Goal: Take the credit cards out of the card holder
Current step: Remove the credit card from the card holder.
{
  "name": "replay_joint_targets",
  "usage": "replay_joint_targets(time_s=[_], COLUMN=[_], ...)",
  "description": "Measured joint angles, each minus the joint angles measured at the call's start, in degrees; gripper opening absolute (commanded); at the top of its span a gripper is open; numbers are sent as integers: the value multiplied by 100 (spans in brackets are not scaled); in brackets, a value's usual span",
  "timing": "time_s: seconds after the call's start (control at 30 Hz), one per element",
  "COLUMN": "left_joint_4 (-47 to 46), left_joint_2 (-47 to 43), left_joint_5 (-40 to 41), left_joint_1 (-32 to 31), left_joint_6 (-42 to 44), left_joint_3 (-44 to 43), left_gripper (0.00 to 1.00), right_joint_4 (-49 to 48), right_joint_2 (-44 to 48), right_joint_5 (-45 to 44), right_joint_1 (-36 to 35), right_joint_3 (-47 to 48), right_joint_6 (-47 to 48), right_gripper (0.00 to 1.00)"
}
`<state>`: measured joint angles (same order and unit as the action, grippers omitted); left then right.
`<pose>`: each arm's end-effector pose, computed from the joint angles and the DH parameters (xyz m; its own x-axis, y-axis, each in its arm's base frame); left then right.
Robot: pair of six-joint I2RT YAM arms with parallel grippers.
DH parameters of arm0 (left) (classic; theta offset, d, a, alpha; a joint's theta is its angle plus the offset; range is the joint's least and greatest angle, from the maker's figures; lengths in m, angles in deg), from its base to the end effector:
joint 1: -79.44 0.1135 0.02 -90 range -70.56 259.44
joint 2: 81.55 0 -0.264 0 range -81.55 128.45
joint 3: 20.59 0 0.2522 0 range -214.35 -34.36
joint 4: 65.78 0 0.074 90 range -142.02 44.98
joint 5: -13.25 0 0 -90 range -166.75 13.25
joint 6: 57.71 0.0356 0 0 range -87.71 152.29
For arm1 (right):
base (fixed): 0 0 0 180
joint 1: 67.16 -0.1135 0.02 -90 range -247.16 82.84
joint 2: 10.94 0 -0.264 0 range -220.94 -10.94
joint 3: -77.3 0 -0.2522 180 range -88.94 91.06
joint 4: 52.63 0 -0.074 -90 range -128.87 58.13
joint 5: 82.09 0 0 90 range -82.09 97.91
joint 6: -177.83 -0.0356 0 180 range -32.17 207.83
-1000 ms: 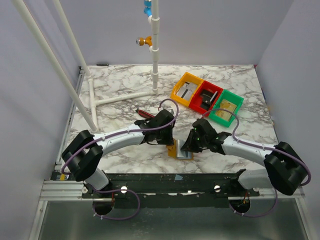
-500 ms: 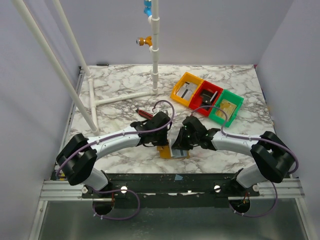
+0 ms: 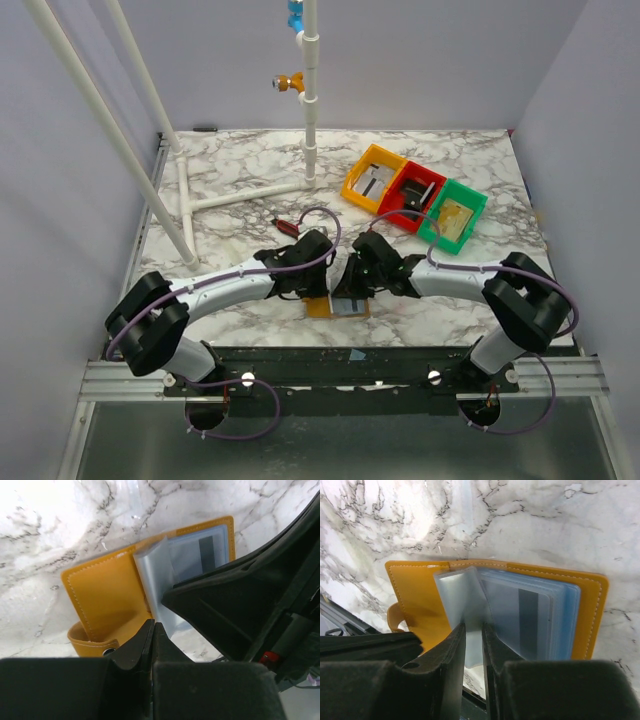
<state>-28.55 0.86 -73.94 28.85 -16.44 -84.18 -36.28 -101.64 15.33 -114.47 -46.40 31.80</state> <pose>0.1823 -0.2191 0.2029 -0.9143 -0.0697 -0.3989 0.1017 0.9139 -0.3929 0.2004 0.2240 0.1504 -0.9438 0.1897 -0.2706 -0.0028 0.8142 0.5806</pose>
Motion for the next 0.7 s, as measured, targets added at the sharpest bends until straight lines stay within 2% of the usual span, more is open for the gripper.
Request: replay_joint_targets(time_s=[0.33,0.7], left_joint_4=[-761,-802], left_joint_2=[413,717], left_joint_5=[-625,-590], left_joint_1=[0,2], left_joint_6=[-216,-540], left_joint_3=[339,385], left_gripper=[0,0], right_joint_4=[-260,-94], right_joint_2=[-190,31], right_joint_5=[155,-22], right_joint_1=[-9,-13], right_joint_3=[24,9], right_joint_6=[-229,-262], right_gripper=[14,19])
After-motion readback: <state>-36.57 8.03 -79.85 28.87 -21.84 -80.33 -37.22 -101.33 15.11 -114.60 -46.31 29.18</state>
